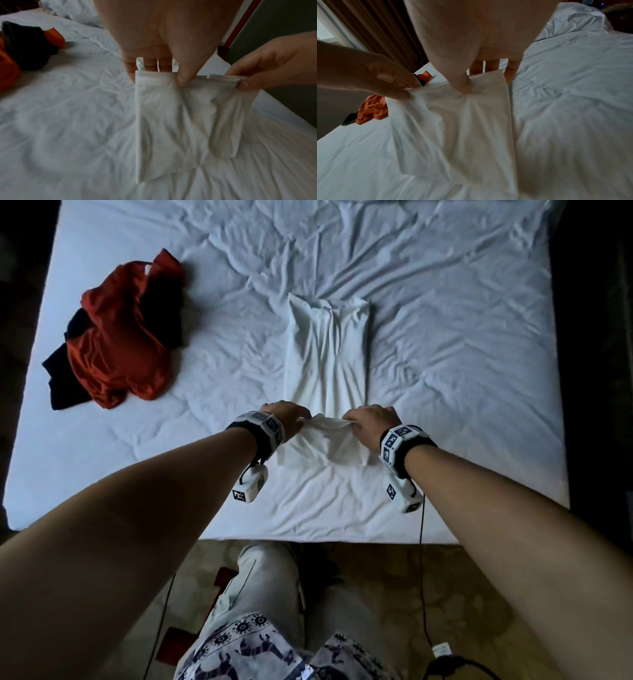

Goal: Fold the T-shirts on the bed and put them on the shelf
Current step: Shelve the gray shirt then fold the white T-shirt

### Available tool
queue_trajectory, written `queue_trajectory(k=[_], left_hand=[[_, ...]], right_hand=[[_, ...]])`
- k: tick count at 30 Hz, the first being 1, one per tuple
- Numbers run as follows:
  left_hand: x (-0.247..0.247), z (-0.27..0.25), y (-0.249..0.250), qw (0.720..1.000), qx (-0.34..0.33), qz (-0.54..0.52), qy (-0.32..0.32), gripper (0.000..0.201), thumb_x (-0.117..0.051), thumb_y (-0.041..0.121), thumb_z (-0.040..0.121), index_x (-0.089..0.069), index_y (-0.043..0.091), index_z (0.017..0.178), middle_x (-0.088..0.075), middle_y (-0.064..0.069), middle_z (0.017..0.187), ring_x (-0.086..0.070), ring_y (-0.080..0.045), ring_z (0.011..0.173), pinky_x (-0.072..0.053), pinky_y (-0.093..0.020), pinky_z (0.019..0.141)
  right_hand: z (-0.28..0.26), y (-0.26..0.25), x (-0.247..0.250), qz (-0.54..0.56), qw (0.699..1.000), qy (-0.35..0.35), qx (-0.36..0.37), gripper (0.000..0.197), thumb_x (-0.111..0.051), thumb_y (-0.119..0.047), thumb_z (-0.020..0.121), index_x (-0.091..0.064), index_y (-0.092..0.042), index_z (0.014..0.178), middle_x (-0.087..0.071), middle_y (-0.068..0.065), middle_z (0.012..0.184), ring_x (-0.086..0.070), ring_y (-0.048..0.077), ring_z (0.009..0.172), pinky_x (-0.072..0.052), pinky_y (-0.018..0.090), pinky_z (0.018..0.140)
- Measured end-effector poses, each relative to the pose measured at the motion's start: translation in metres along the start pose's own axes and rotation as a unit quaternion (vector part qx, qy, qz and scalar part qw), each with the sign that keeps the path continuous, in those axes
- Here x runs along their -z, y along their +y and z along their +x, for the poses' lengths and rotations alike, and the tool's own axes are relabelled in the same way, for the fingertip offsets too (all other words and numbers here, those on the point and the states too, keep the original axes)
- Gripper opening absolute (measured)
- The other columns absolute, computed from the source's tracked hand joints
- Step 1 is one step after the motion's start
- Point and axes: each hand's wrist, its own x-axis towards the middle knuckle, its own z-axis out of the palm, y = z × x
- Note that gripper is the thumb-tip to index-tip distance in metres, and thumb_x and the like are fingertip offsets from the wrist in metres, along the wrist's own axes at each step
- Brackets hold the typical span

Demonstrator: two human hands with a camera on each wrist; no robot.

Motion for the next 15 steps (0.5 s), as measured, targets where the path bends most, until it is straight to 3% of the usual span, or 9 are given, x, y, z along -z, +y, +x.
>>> queue_trajectory(k=[8,11,15], left_hand=[[0.016,0.086,-0.025,0.999,0.001,-0.022,-0.03,0.039,-0.037,0.018,0.096,-0.056,0.038,0.125,-0.057,-0.003,0.123,-0.054,-0.032,0.115,-0.043,-0.041,0.094],[0.017,0.122,-0.033,0.999,0.009,-0.029,-0.031,0.043,-0.038,0.016,0.094,-0.055,0.038,0.127,-0.057,-0.003,0.127,-0.054,-0.03,0.117,-0.043,-0.038,0.094],[0.016,0.158,-0.043,0.997,0.036,-0.06,-0.018,0.039,-0.045,0.014,0.092,-0.06,0.034,0.122,-0.062,-0.005,0.116,-0.06,-0.03,0.104,-0.045,-0.03,0.084]], right_hand=[[0.077,0.026,0.003,0.006,0.998,-0.035,-0.052,0.046,-0.039,-0.002,0.09,-0.062,-0.028,0.12,-0.055,0.004,0.125,-0.053,0.031,0.115,-0.036,0.042,0.096],[0.106,0.037,0.005,0.002,0.997,-0.046,-0.066,0.048,-0.039,-0.001,0.09,-0.06,-0.029,0.123,-0.054,0.004,0.127,-0.05,0.031,0.118,-0.035,0.044,0.098],[0.143,0.047,0.004,0.001,0.995,-0.063,-0.076,0.048,-0.04,-0.004,0.091,-0.058,-0.032,0.125,-0.056,0.004,0.132,-0.048,0.031,0.122,-0.035,0.044,0.101]])
